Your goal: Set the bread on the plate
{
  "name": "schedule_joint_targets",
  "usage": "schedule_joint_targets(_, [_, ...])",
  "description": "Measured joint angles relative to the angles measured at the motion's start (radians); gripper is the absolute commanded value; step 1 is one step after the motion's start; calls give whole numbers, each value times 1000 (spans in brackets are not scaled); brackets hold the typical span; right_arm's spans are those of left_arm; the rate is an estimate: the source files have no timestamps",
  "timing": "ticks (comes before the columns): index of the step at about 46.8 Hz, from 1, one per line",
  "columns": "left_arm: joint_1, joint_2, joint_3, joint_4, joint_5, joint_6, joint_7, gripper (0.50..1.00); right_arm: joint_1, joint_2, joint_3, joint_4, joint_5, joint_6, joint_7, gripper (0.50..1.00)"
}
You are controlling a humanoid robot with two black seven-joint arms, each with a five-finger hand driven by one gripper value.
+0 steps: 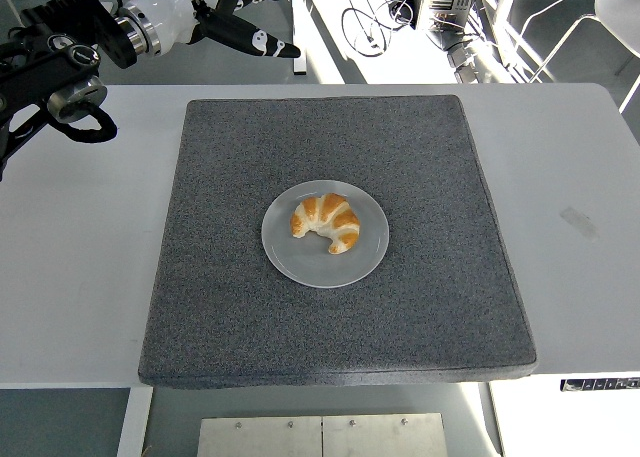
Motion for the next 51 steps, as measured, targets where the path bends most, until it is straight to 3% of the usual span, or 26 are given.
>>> schedule_joint_targets(11, [90,-163,-95,293,-213,0,5,981,0,0,-3,-2,0,2,0,1000])
schedule_joint_targets(21, [131,-314,-118,498,-435,-68,34,983,8,0,2,-5,0,1,0,1000])
schedule_joint_targets(33, [195,-371,-282,522,-515,-142,115,983,11,0,7,-5,0,0,0,1000])
schedule_joint_targets(51, [206,-364,-337,547,-515,-149,116,983,11,0,10,-6,0,-2,0,1000])
